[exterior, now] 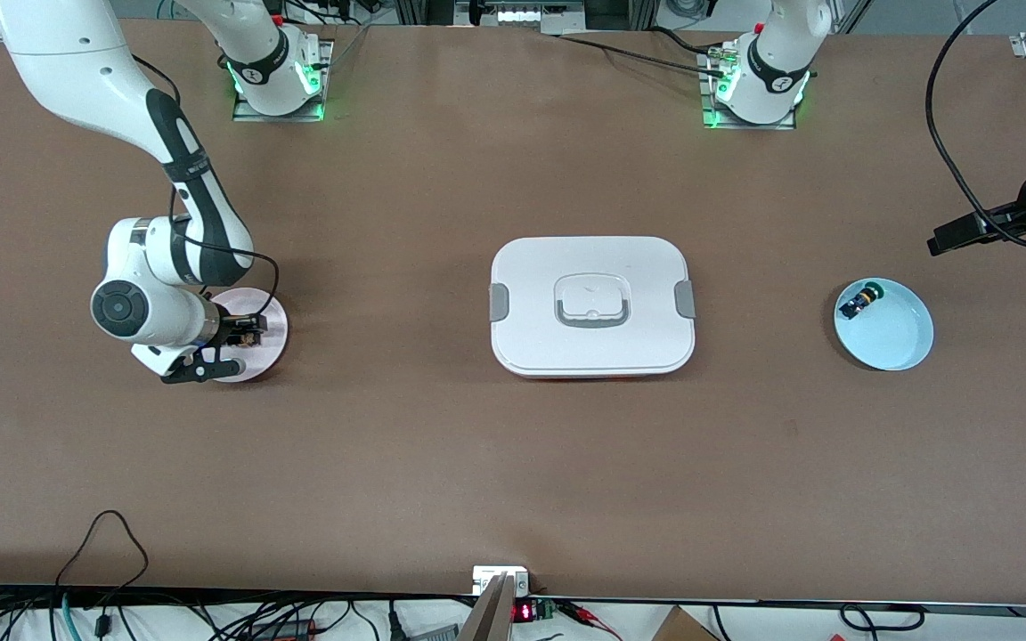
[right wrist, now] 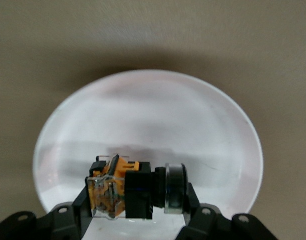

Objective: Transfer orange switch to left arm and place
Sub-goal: 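Lift the orange switch with the right gripper off the white plate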

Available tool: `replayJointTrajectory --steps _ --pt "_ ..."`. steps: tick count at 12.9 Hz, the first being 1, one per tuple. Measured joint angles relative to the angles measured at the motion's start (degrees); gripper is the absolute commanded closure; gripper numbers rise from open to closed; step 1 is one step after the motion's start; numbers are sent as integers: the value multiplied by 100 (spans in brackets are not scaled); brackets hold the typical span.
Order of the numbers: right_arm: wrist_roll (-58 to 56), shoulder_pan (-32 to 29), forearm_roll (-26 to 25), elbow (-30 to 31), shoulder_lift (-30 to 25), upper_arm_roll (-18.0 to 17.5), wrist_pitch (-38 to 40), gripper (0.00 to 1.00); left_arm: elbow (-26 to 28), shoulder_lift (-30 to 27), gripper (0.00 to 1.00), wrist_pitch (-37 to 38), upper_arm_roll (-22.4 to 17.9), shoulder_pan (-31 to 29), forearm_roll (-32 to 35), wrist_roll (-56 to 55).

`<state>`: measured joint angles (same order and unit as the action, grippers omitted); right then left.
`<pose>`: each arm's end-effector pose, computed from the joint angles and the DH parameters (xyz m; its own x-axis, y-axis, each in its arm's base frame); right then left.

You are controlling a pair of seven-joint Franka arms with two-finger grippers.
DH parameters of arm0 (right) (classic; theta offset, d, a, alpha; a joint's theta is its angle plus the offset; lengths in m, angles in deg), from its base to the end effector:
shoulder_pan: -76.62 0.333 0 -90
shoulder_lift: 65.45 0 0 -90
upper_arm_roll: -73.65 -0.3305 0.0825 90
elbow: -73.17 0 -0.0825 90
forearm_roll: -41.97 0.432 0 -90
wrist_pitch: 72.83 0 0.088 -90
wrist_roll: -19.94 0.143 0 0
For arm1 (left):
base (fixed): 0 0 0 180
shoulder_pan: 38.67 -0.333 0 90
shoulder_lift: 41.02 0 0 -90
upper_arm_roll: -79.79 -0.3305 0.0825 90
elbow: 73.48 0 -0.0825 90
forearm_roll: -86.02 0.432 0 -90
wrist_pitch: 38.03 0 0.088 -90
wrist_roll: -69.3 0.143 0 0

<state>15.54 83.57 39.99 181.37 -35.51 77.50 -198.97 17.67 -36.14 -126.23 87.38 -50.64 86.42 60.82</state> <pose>0.6420 0.0323 0.1542 0.9656 0.1511 -0.2115 0.1631 -0.9858 0.0405 0.6141 0.0507 0.5387 0.9659 0.2211 -0.1346 0.2210 -0.9752 -0.0157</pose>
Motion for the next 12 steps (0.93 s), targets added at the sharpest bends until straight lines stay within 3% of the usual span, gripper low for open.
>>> replayJointTrajectory --steps 3,5,7,12 --pt "-112 9 9 -609 -595 -141 1109 66 0 2 0 0 1 -2 0 0" --pt "-389 20 22 -1149 -1040 -406 2041 66 -1 2 0 0 1 -5 0 0" --pt "-821 33 84 -1602 -1367 -727 2489 67 -1 3 0 0 2 -6 0 0" --pt "-1696 75 1448 -2040 -1697 -1321 2593 70 -1 3 0 0 4 -8 0 0"
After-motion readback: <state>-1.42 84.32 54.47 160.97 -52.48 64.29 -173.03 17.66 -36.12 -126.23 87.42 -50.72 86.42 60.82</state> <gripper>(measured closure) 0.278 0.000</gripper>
